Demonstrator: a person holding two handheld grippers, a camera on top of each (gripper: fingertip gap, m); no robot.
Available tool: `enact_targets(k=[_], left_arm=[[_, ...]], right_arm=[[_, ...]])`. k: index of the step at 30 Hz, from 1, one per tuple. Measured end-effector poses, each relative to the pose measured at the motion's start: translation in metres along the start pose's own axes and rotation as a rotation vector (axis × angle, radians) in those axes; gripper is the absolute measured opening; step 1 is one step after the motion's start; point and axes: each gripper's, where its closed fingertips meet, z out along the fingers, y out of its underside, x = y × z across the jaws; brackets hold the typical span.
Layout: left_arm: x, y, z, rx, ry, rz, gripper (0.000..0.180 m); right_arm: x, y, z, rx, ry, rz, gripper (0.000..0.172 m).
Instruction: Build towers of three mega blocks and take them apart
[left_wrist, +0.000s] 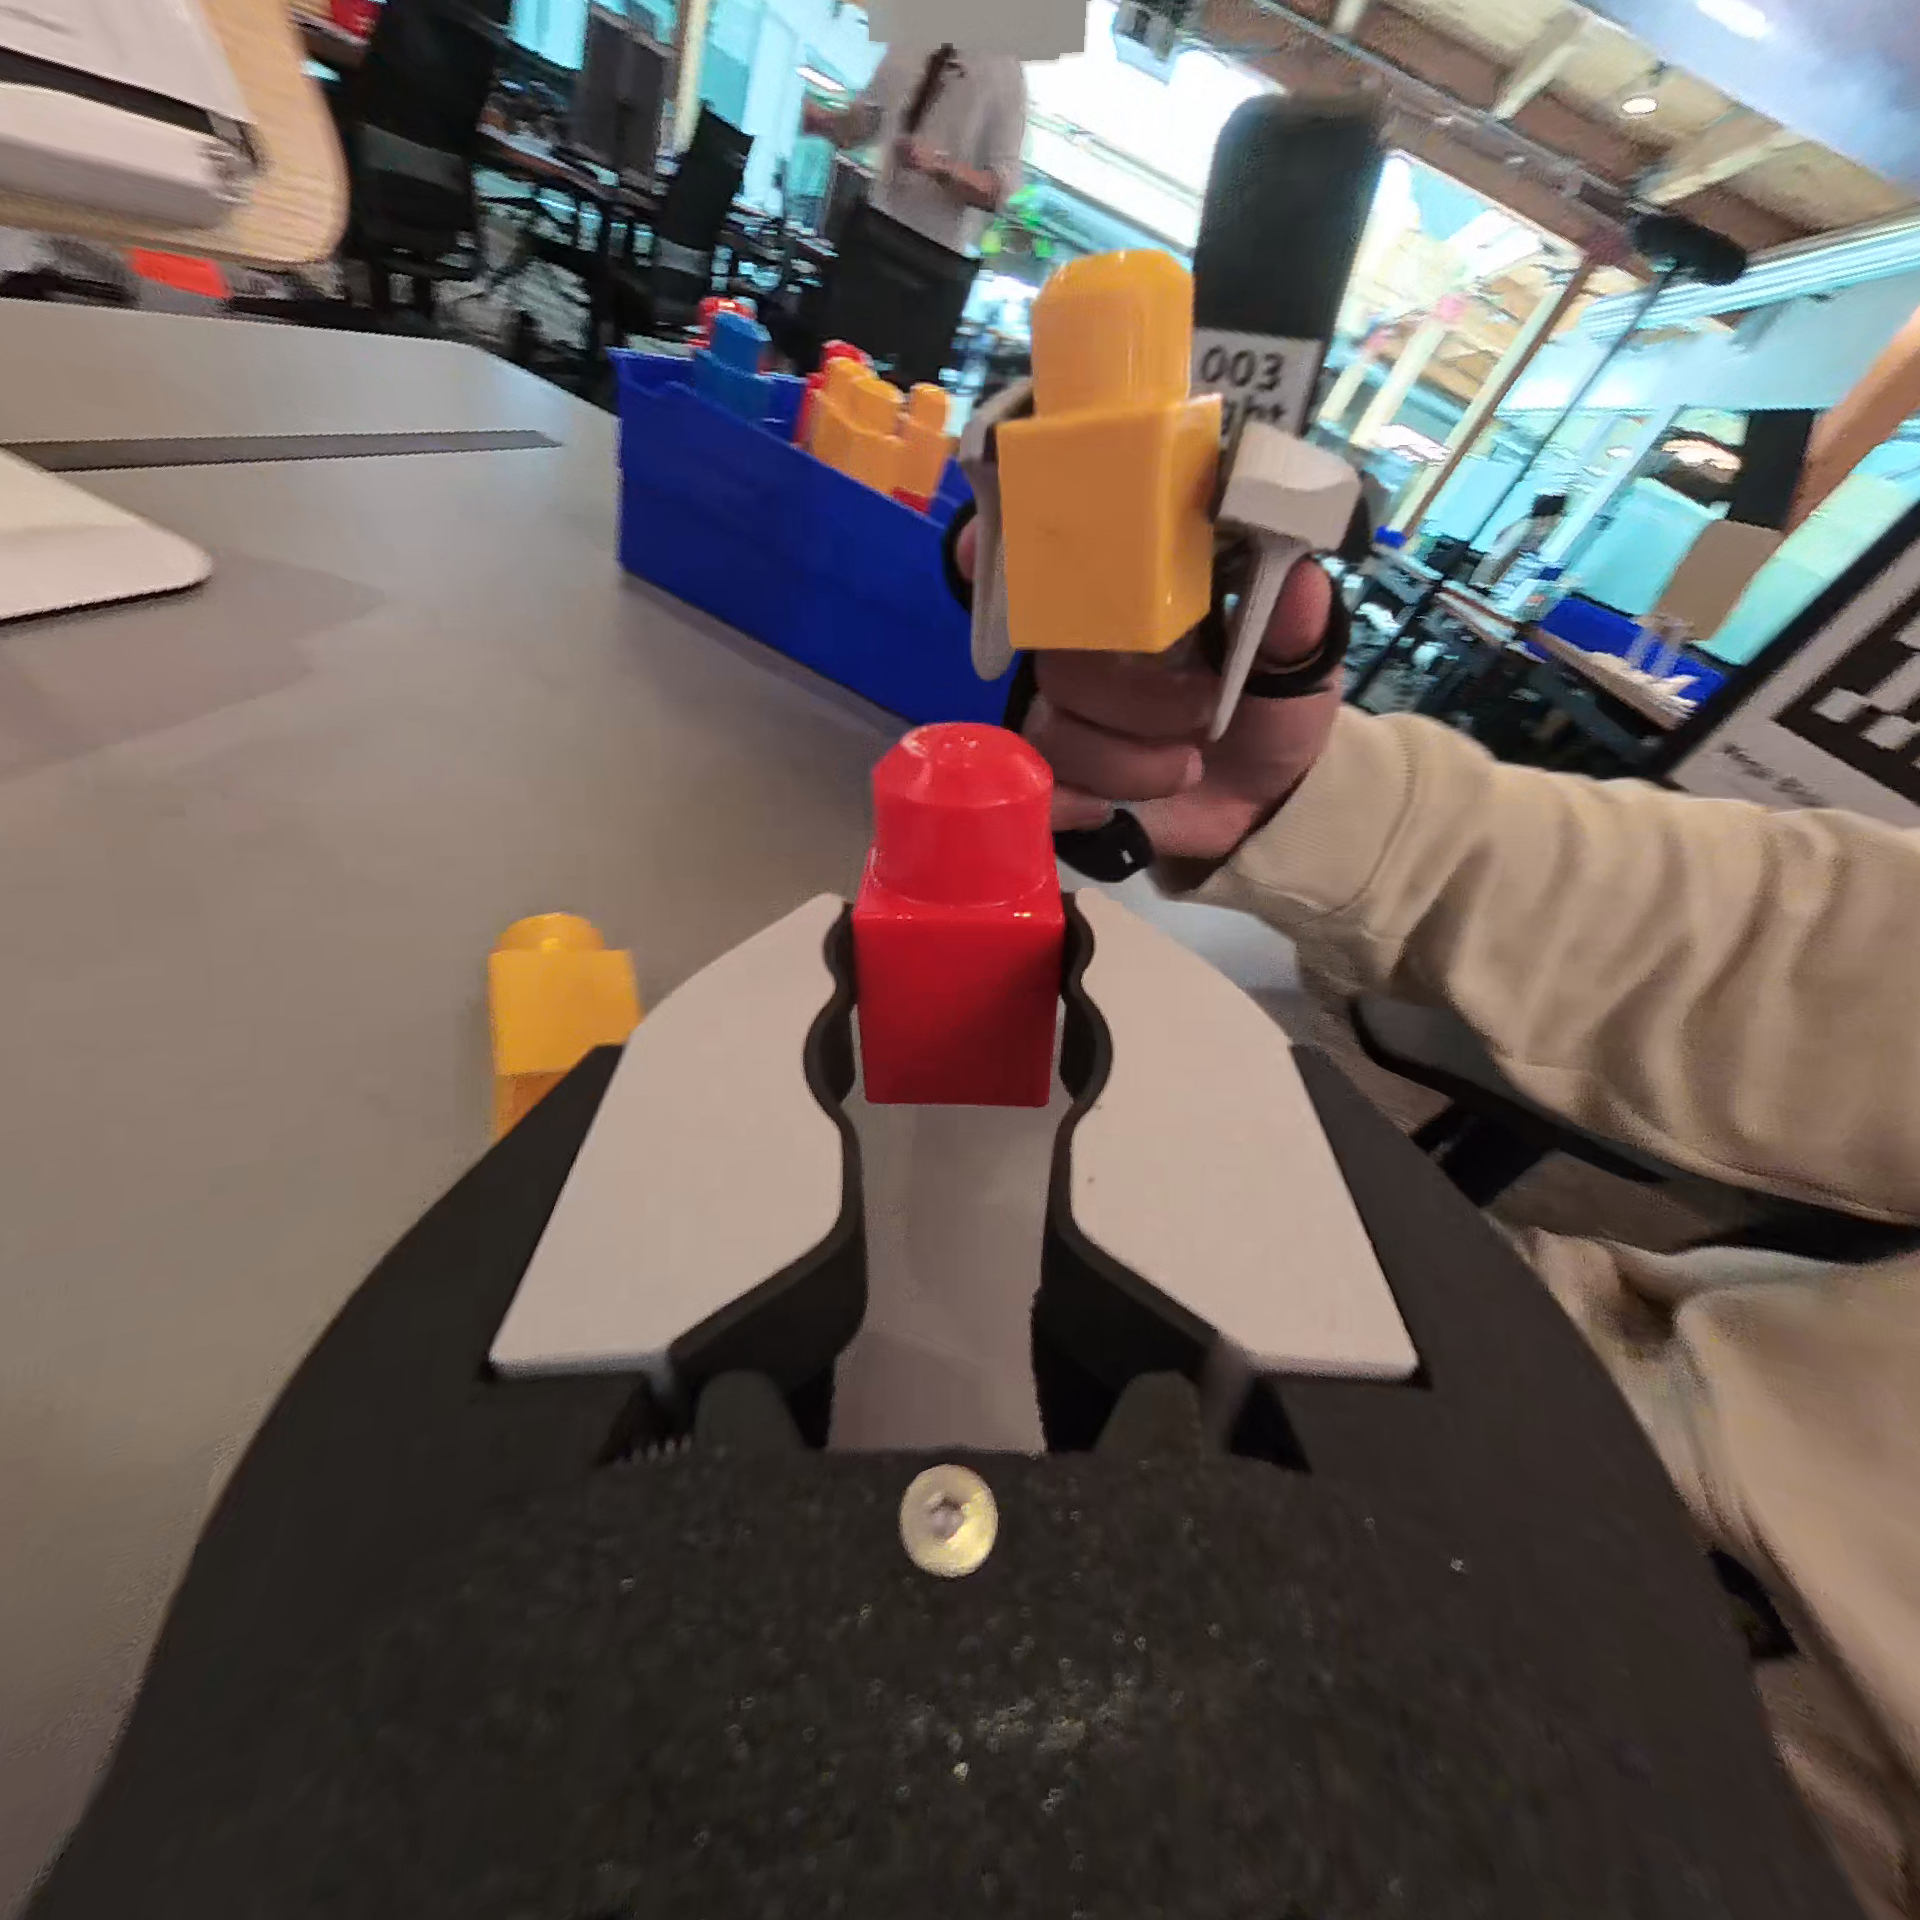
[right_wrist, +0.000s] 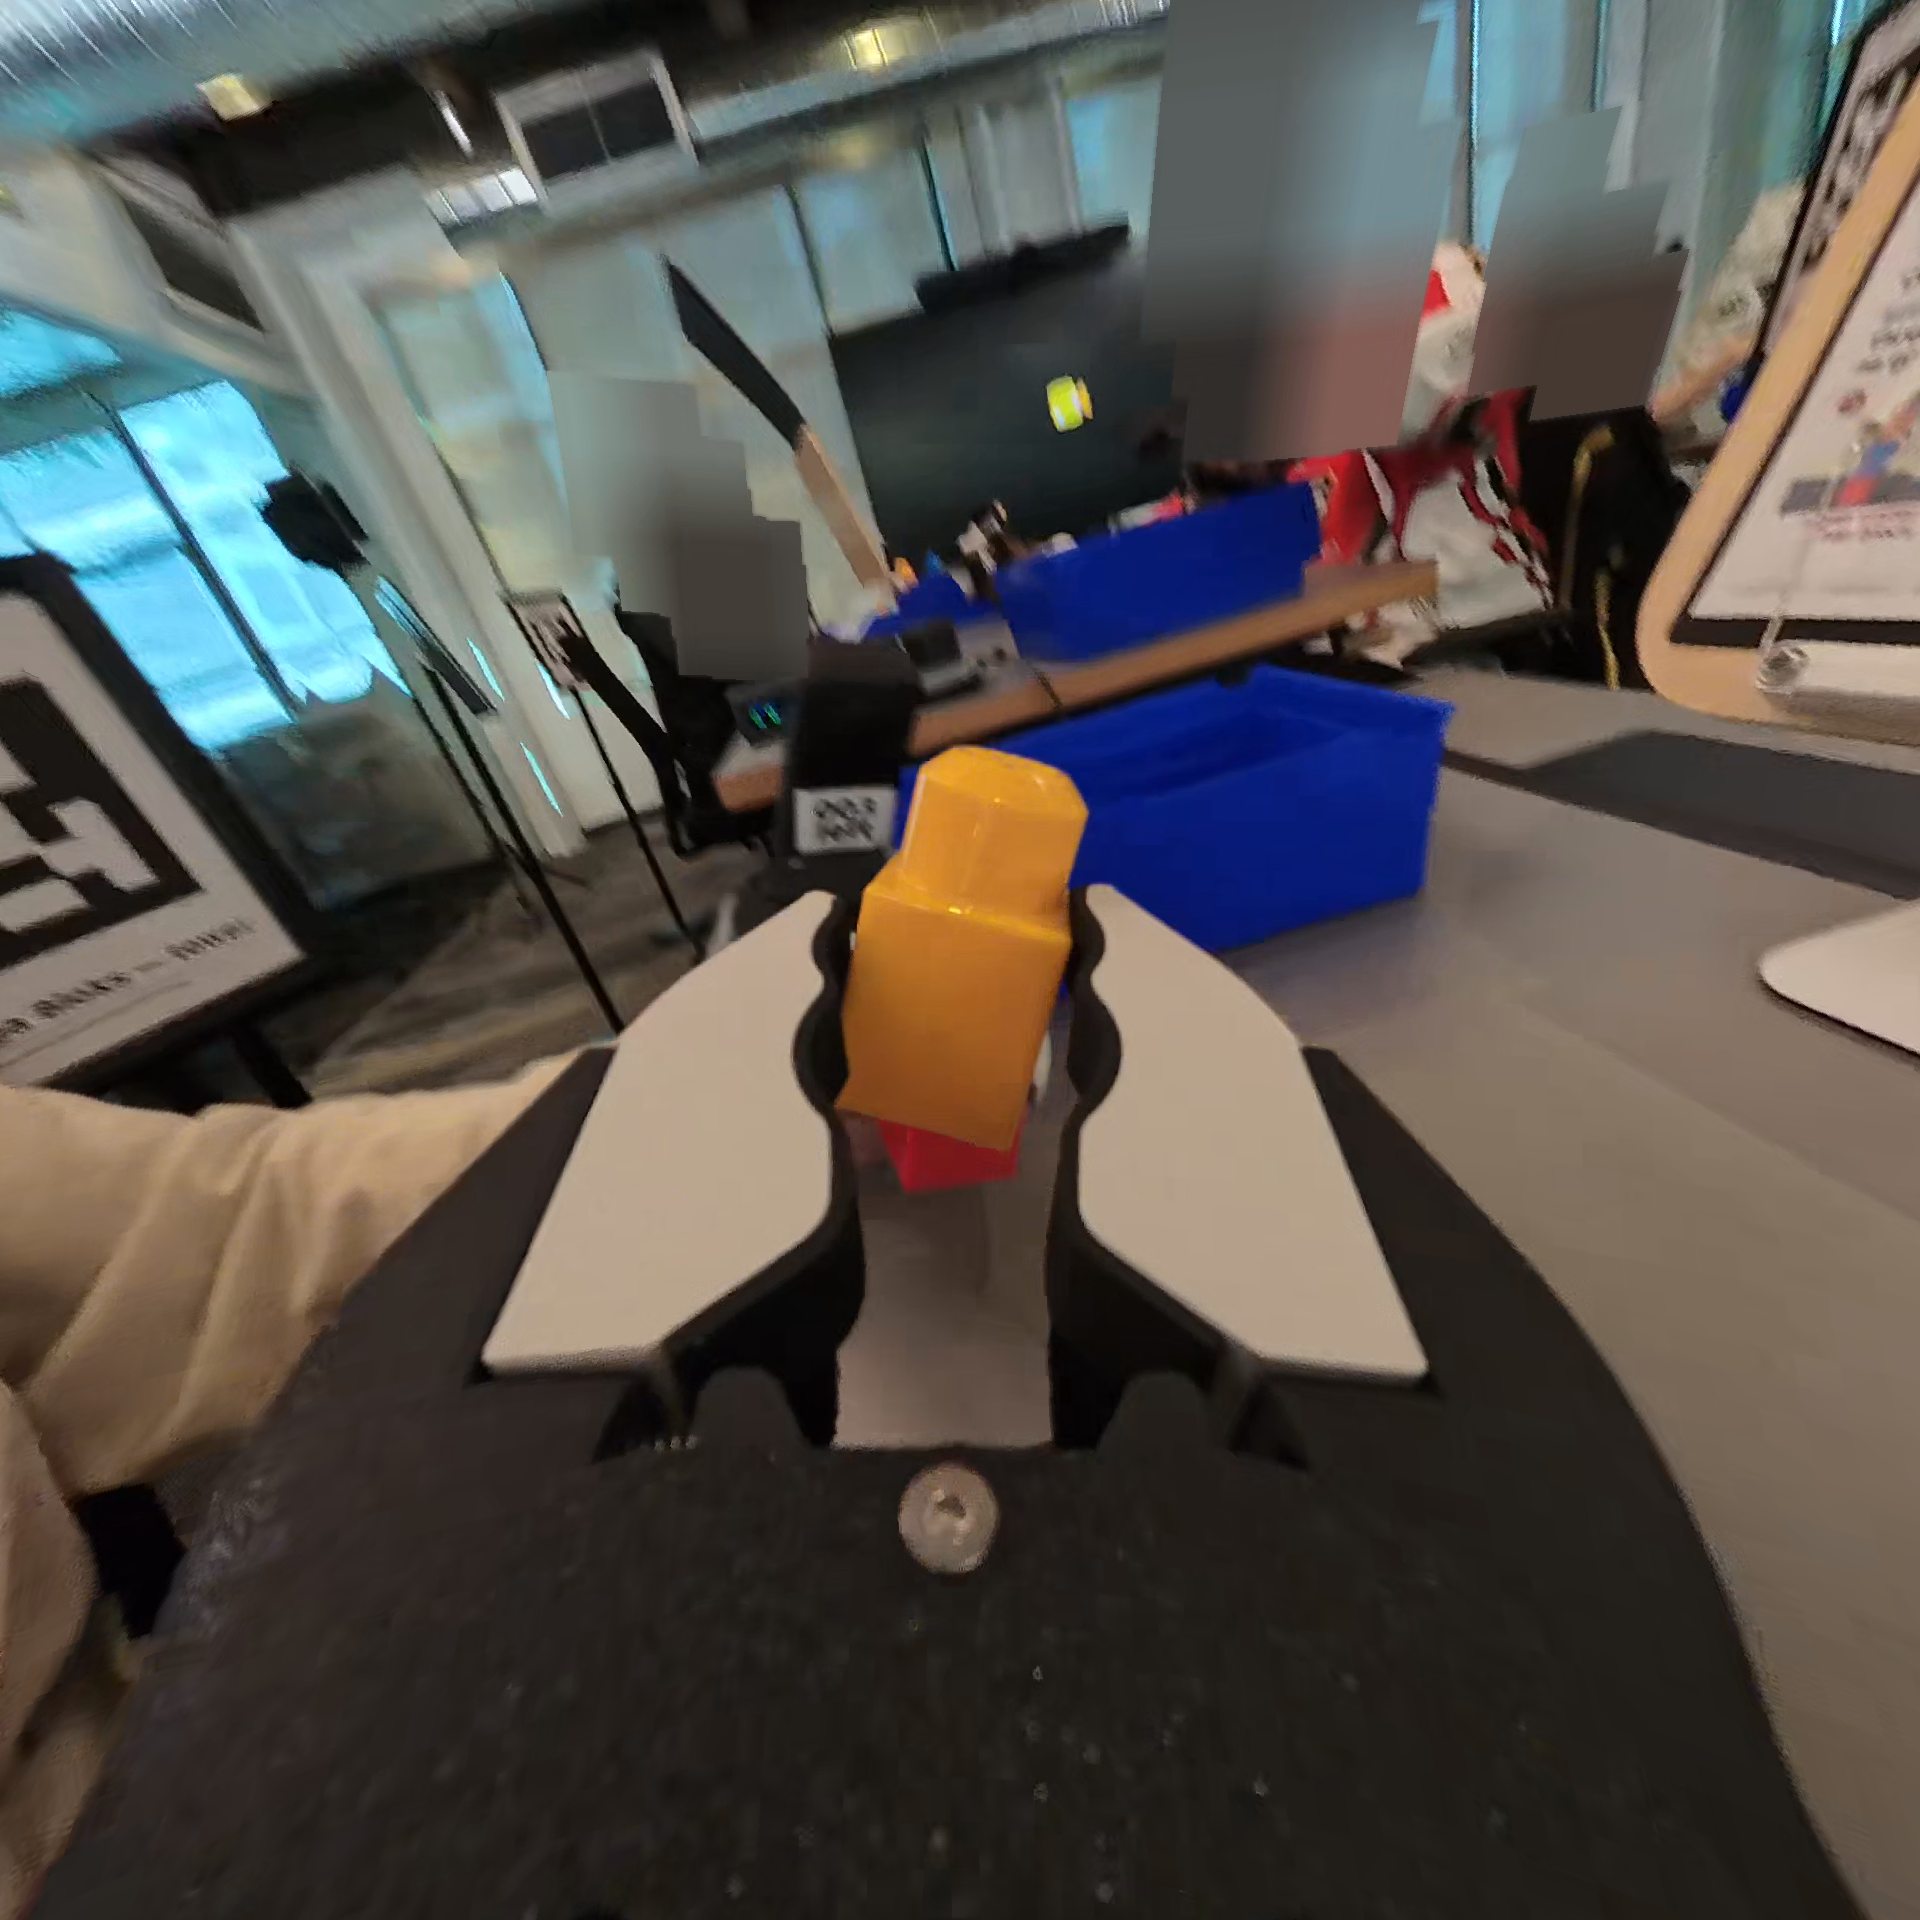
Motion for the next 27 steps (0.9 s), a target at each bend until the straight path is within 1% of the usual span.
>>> enact_targets(k=[2,3,6,11,16,23,27], left_arm=[[0.013,0.001,0.009,-0.005,0.073,-0.003,0.036],[0.020,0.002,0.014,-0.009,0.103,0.000,0.036],[0.031,0.007,0.029,-0.052,0.132,0.008,0.036],[0.044,0.004,0.051,-0.070,0.188,-0.015,0.036],[0.048,0.001,0.060,-0.068,0.201,-0.014,0.036],[0.048,0.002,0.063,-0.081,0.215,-0.017,0.036],[0.045,0.006,0.062,-0.112,0.188,-0.002,0.036]], right_arm=[[-0.014,-0.012,-0.007,0.106,-0.076,0.040,0.039],[-0.017,-0.013,-0.007,0.119,-0.091,0.038,0.040],[-0.020,-0.007,-0.004,0.094,-0.130,0.047,0.040],[-0.012,-0.001,-0.008,0.111,-0.154,0.061,0.039],[-0.009,0.005,-0.017,0.104,-0.161,0.064,0.039],[-0.013,0.020,-0.017,0.021,-0.181,0.058,0.038],[-0.011,0.027,-0.017,-0.096,-0.176,0.020,0.038]])
